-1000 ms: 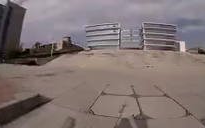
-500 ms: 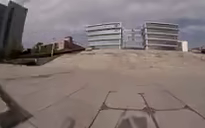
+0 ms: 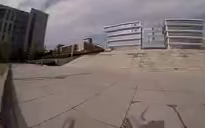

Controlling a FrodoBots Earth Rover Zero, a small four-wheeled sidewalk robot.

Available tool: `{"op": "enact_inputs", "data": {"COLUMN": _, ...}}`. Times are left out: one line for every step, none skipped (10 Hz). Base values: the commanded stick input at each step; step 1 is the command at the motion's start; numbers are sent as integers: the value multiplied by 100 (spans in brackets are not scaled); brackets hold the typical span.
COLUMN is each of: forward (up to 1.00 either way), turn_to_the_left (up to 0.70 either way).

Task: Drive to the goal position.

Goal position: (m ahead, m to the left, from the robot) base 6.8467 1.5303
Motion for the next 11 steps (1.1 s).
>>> {"op": "enact_inputs", "data": {"forward": 100, "turn_to_the_left": 28}}
{"op": "enact_inputs", "data": {"forward": 100, "turn_to_the_left": 1}}
{"op": "enact_inputs", "data": {"forward": 100, "turn_to_the_left": 0}}
{"op": "enact_inputs", "data": {"forward": 100, "turn_to_the_left": 0}}
{"op": "enact_inputs", "data": {"forward": 100, "turn_to_the_left": 0}}
{"op": "enact_inputs", "data": {"forward": 100, "turn_to_the_left": 0}}
{"op": "enact_inputs", "data": {"forward": 100, "turn_to_the_left": 0}}
{"op": "enact_inputs", "data": {"forward": 100, "turn_to_the_left": 0}}
{"op": "enact_inputs", "data": {"forward": 100, "turn_to_the_left": 0}}
{"op": "enact_inputs", "data": {"forward": 100, "turn_to_the_left": 0}}
{"op": "enact_inputs", "data": {"forward": 100, "turn_to_the_left": 0}}
